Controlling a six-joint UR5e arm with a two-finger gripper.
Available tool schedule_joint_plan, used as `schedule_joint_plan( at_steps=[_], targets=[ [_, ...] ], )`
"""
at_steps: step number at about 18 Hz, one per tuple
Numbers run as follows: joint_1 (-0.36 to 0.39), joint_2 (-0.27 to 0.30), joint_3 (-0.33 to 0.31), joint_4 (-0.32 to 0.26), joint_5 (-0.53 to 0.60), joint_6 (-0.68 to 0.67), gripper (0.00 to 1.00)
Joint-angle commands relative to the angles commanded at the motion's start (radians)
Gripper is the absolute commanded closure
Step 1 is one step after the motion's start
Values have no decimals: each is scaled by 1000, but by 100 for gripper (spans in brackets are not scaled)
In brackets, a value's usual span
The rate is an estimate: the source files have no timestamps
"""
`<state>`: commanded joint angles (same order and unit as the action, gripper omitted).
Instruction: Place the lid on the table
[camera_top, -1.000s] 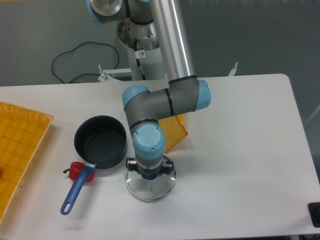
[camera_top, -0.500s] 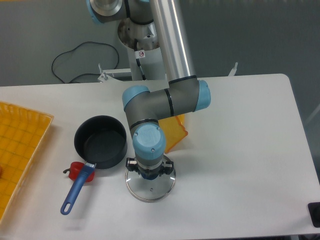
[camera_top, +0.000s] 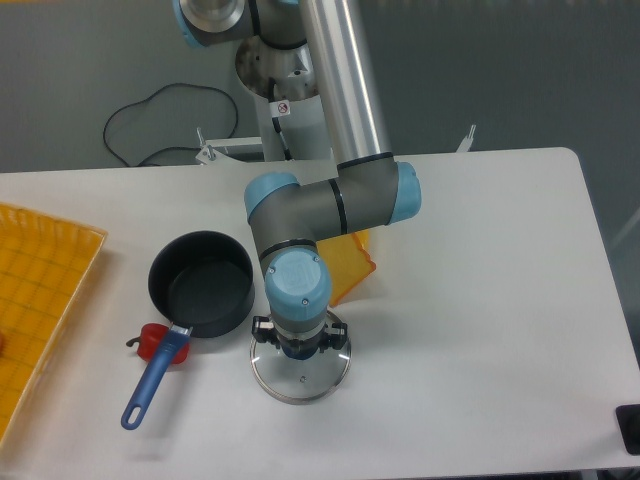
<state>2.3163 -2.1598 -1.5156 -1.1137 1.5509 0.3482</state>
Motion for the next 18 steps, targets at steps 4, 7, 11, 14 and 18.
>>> schedule_joint_plan(
  at_steps=[4,7,11,14,18],
  targets=[
    [0,5,2,0,0,6,5],
    [0,9,0,-2,2,41,0],
    [0,27,26,-3,18,61,0],
    [-12,70,35,0,57,158,0],
    [-12,142,28,-11,69,380,0]
  ],
)
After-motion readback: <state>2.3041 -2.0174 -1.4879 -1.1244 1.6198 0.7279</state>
